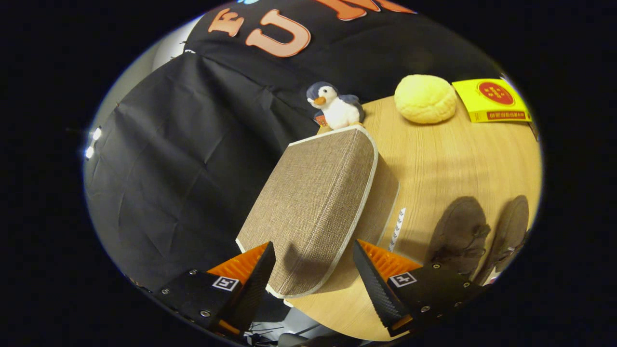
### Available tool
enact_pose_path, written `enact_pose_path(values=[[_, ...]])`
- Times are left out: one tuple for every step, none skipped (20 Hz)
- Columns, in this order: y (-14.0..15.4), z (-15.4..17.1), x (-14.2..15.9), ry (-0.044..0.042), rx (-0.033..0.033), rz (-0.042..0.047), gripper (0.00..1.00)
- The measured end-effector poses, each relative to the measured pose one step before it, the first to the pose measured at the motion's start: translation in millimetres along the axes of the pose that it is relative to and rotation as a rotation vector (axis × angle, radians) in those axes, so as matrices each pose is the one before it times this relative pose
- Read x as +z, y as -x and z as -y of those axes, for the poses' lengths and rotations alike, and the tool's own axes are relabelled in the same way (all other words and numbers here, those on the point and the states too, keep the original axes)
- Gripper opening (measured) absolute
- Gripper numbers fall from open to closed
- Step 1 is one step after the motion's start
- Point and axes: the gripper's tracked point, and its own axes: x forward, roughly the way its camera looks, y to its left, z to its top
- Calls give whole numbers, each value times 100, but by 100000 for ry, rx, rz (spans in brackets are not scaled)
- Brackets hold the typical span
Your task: Open the storage box then place both shoes into the box .Put the left shoe in first, then the right shoe, with the right side of both shoes facing outward in a uniform manner.
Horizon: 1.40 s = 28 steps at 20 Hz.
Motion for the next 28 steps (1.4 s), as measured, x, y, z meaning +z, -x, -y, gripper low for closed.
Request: enact_pose_path(values=[[-324,133,-115,-1845,1321,-742,97],[-415,153,-35,-1985,1242,-500,97],[-178,-161,-150,-2041,2551,-754,97],[-115,-48,23,-2553,1946,-350,96],[-66,-8,-187,-2343,2131,-423,96],[-120,0,-60,-2284,2155,-375,96],[-184,-83,-69,-2842,2196,-54,95],[-157,-96,-177,-3261,2438,-589,94],[-73,-205,-135,-3437,2502,207,90],[-182,44,-47,-2068,1422,620,88],[149,100,-2,-1050,1326,855,84],[-69,99,-46,-536,913,333,84],[117,31,-78,-759,825,-18,82],[103,-54,-58,-1057,987,-74,81],[-17,-94,-80,-1000,776,-101,79],[115,27,115,-575,206,-19,76],[-49,-56,-102,-209,78,209,73],[104,-104,46,-191,-21,530,72],[138,-300,141,-168,-185,726,69],[35,-129,59,-371,-929,547,67],[299,-269,56,-328,-723,717,67],[244,-228,171,-321,-448,1116,67],[337,-440,198,46,61,1899,67],[235,-529,435,854,446,2272,67],[323,-425,473,1074,232,2662,64],[185,-343,562,1052,62,1765,62],[120,-270,252,420,-474,1309,62],[290,-311,278,-288,293,495,62]])
